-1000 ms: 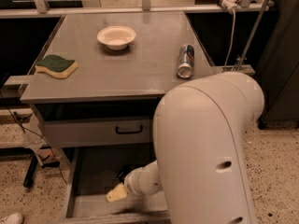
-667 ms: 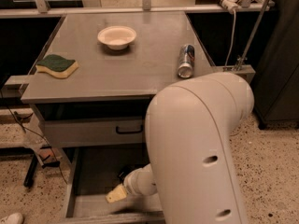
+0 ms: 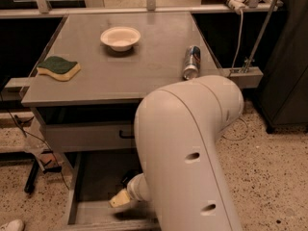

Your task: Pick rxbar chocolate from middle drawer and place on counter

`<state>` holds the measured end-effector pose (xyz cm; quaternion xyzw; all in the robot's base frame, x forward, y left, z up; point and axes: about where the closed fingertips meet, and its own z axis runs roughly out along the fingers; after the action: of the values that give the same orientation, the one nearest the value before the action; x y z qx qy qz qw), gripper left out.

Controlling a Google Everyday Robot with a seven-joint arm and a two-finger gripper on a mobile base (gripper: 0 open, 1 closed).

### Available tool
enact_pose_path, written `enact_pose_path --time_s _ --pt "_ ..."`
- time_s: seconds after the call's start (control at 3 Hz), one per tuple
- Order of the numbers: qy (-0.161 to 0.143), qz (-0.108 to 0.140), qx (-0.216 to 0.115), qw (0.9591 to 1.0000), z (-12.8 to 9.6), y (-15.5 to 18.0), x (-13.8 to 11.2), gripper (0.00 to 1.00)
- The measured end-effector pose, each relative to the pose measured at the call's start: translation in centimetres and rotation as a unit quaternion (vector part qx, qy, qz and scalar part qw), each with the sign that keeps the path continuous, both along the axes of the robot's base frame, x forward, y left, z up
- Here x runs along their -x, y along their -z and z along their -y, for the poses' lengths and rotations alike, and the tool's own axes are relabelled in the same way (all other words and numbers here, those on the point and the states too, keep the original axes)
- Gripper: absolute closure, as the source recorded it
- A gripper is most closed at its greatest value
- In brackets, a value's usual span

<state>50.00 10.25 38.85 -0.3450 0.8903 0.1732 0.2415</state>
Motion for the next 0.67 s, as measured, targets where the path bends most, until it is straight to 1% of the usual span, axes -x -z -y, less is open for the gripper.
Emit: enact_pose_path --time_s 0.67 --pt "0.002 0.003 0.009 1.0 0.1 2.2 -1.6 0.0"
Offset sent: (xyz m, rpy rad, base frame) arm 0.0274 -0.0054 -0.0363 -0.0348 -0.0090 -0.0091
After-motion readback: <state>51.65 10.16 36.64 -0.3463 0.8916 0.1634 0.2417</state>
